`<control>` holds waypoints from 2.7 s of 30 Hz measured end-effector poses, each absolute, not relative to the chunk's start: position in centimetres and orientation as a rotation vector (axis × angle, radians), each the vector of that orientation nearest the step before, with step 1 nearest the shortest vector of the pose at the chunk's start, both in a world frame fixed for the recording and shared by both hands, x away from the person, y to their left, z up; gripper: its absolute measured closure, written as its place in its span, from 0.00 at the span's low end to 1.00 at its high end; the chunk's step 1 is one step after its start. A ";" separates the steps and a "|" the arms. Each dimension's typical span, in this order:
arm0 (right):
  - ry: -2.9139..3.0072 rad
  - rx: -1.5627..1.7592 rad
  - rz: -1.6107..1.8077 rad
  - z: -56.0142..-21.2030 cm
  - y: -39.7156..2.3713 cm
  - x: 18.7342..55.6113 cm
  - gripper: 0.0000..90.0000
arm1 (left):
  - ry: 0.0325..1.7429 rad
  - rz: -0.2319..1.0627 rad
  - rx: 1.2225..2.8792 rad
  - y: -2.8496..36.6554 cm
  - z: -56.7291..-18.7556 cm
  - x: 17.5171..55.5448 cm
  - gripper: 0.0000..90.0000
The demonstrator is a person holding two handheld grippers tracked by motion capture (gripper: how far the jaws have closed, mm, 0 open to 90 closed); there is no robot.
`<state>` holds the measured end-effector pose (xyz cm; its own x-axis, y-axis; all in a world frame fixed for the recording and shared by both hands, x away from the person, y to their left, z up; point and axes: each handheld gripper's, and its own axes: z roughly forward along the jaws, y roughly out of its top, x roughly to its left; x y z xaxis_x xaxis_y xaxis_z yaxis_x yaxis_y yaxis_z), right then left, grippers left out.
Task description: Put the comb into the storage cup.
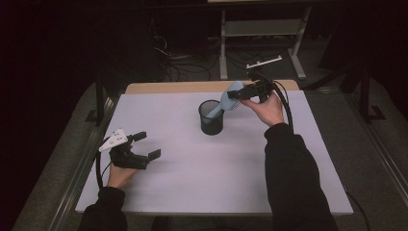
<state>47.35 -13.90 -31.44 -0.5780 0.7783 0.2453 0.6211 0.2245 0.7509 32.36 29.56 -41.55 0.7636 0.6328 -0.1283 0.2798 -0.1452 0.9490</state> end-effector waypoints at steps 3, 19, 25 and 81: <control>2.308 1.333 1.295 -31.5 -14.3 47.3 0.14 | 0.719 0.359 1.737 29.6 -41.6 32.4 0.00; 2.301 1.295 1.339 -31.7 -16.7 46.3 0.00 | 0.723 0.358 1.737 29.6 -41.6 32.4 0.00; 2.285 1.288 1.364 -31.8 -18.0 45.8 0.00 | 0.722 0.358 1.742 29.5 -41.7 32.4 0.00; 2.282 1.270 1.319 -35.5 -24.3 40.3 0.00 | 0.734 0.356 1.747 29.5 -41.8 32.3 0.00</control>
<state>40.25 -24.31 -35.49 -0.6046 0.7656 0.2198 0.5726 0.2259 0.7881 32.34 29.52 -41.78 0.7582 0.6386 -0.1312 0.2927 -0.1536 0.9438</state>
